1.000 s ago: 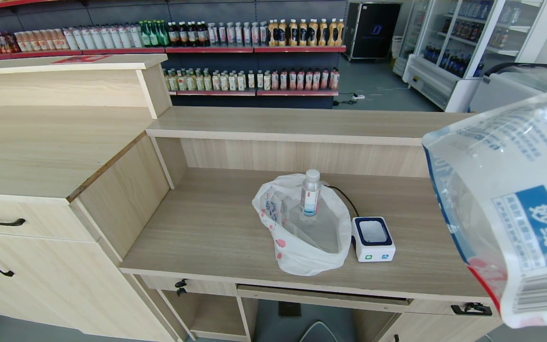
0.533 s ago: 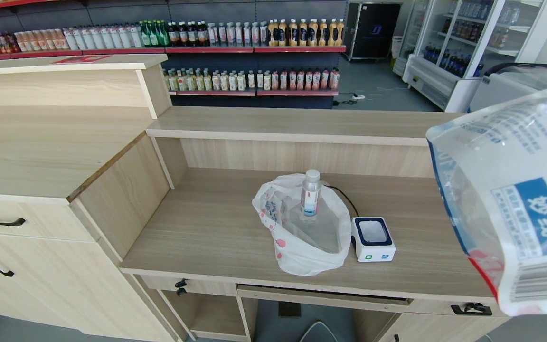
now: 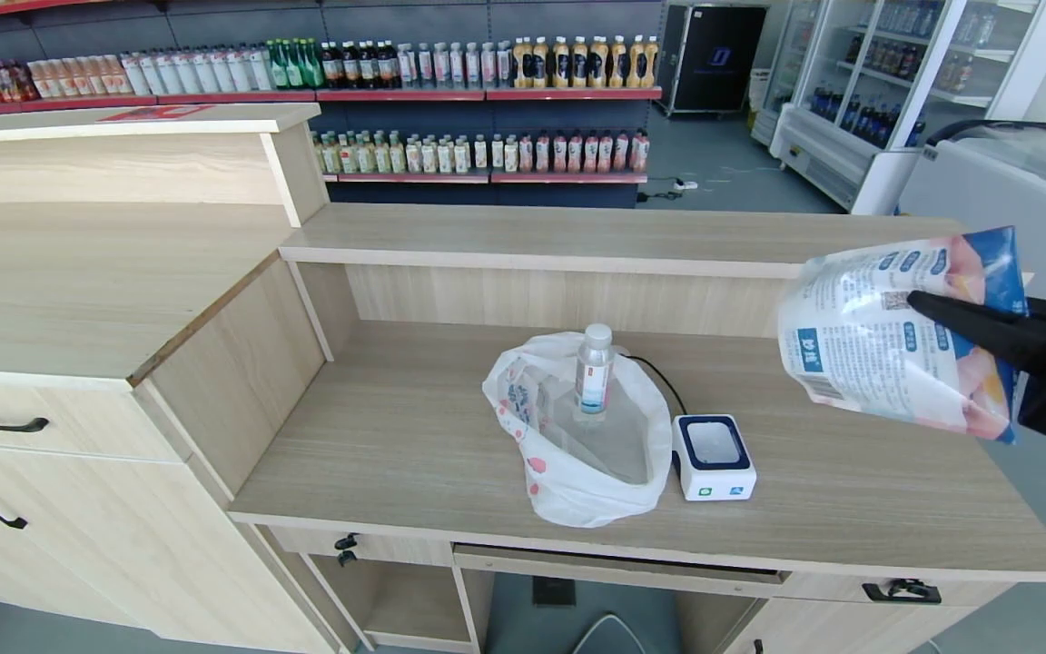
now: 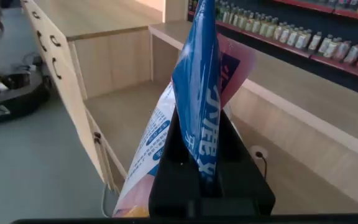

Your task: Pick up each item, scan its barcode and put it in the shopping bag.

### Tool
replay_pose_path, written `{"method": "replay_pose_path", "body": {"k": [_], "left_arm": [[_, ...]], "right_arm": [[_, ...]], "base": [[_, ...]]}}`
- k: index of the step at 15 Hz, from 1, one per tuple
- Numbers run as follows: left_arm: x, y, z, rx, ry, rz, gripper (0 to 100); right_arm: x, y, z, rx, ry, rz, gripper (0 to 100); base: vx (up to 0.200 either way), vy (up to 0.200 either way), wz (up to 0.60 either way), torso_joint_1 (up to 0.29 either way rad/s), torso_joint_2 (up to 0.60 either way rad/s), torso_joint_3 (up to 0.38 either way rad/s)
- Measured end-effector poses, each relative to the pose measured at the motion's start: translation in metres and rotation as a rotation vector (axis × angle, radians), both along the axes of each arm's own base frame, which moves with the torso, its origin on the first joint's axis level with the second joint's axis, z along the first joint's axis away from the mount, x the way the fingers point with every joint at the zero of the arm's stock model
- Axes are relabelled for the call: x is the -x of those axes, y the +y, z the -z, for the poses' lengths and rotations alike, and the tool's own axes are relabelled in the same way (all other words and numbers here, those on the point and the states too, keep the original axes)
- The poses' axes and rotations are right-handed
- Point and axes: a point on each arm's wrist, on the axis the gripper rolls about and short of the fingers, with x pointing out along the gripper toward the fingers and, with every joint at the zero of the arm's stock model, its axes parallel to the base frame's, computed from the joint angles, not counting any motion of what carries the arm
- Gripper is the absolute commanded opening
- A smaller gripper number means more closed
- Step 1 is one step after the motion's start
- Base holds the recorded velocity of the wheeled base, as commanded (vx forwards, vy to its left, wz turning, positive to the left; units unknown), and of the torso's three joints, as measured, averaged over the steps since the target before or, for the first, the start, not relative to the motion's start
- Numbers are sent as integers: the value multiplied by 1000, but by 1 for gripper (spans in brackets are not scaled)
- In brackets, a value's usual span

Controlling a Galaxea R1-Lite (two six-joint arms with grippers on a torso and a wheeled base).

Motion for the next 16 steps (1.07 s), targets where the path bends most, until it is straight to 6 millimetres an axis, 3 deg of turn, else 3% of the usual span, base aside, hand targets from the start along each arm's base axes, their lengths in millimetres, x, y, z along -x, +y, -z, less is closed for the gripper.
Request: {"method": "replay_pose_path", "body": {"k": [4,6,10,12,16], "left_arm": [[0,0,0,0,0,0,100],[0,0,0,0,0,0,100],[0,0,0,0,0,0,100],[0,0,0,0,0,-1,100],[0,0,0,0,0,0,100]], "right_arm": [[-9,-36,26,345,-34,363,0],[-9,-42,26,360,-38,396,0],[-9,-50,30,546,-80,526,0],[-7,-51,38,616,-75,534,0],[-14,-53,48,696,-146,414,0]], "base": [[0,0,0,0,0,0],[0,0,0,0,0,0],[0,0,600,4,1,6],[0,0,600,7,0,-2],[0,0,0,0,0,0]]}}
